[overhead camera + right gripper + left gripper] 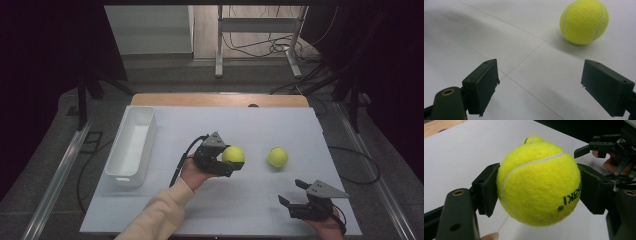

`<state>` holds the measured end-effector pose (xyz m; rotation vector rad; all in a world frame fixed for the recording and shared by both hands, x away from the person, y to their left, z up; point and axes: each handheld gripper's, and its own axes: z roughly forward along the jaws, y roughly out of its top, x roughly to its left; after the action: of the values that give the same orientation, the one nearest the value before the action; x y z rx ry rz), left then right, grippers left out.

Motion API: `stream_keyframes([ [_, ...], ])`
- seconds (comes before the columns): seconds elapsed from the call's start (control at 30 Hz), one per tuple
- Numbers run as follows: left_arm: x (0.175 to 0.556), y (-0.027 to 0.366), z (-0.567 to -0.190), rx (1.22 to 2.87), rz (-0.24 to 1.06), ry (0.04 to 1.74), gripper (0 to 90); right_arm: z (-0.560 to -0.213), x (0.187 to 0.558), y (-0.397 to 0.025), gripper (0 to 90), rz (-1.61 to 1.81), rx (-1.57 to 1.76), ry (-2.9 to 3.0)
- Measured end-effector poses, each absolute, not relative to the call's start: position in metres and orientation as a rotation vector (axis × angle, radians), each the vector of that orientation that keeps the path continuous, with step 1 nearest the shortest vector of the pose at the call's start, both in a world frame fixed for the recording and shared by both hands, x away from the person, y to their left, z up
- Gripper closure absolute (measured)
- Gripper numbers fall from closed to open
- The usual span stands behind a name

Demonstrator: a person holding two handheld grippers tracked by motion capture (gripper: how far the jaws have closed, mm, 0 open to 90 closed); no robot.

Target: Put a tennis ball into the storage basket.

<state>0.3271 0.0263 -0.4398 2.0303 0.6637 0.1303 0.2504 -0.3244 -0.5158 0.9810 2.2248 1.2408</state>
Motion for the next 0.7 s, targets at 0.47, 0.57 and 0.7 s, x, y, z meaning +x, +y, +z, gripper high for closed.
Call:
stream_keyframes([
  [0.47,0.329,0.041,-0.434,2.001,0.154,0.708,26.2,-0.516,0.25,-0.324,15.0,1.238,0.979,2.225],
  [0.57,0.329,0.044,-0.433,1.993,0.156,0.712,26.2,-0.516,0.25,-0.324,15.0,1.238,0.979,2.225],
  [0.7,0.329,0.049,-0.43,1.983,0.165,0.722,26.2,-0.516,0.25,-0.324,15.0,1.238,0.981,2.224],
])
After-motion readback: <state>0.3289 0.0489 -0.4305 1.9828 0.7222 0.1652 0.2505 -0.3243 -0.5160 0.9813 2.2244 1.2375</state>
